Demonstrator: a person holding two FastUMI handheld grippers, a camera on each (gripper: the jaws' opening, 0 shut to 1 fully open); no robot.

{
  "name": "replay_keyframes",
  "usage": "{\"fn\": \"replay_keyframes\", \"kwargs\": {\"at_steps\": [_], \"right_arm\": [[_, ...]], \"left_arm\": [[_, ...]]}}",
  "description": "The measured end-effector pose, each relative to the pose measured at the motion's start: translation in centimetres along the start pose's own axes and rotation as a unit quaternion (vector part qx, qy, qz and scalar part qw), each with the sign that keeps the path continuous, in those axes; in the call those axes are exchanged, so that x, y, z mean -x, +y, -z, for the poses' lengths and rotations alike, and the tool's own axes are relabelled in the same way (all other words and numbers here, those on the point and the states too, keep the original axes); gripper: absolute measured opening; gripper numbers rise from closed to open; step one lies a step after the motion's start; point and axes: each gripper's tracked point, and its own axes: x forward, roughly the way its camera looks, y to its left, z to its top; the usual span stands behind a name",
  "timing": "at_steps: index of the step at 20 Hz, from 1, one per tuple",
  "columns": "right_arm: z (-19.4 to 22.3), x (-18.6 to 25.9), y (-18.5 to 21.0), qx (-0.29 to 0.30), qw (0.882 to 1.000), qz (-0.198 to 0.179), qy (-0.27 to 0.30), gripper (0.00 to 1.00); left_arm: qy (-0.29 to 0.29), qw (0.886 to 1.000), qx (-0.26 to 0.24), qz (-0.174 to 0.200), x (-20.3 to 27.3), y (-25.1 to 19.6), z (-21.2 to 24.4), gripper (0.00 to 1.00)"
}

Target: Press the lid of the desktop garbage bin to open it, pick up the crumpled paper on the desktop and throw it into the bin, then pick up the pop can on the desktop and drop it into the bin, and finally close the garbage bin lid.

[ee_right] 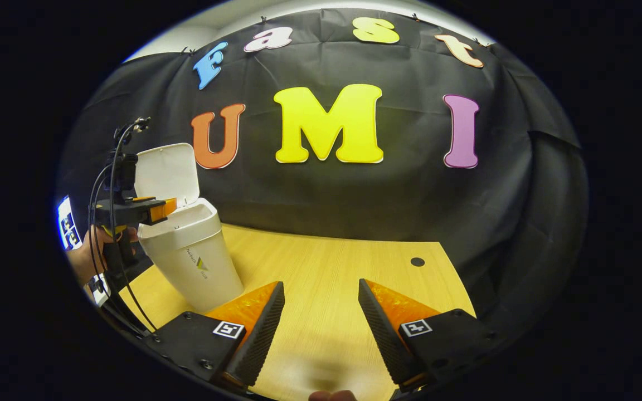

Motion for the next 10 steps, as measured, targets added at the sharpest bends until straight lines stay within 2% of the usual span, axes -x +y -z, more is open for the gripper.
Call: {"fn": "replay_keyframes", "kwargs": {"at_steps": [1,3,6,10], "right_arm": [[0.1,-0.2,0.0,0.002,1.0,-0.005,0.002,0.84],[0.1,-0.4,0.1,0.0,1.0,-0.016,0.006,0.86],[-0.5,-0.3,-0.3,0.006,1.0,-0.028,0.002,0.86],[-2.2,0.1,-2.0,0.02,0.999,-0.034,-0.013,0.86]], "left_arm": [[-0.003,1.0,0.003,-0.016,0.6,0.0,-0.7,0.98],[-0.015,0.999,0.014,-0.04,2.4,-0.6,-2.7,0.97],[-0.055,0.997,0.015,-0.058,4.8,-0.9,-6.3,0.96],[-0.087,0.992,0.037,-0.081,5.5,-0.5,-10.6,0.96]]}}
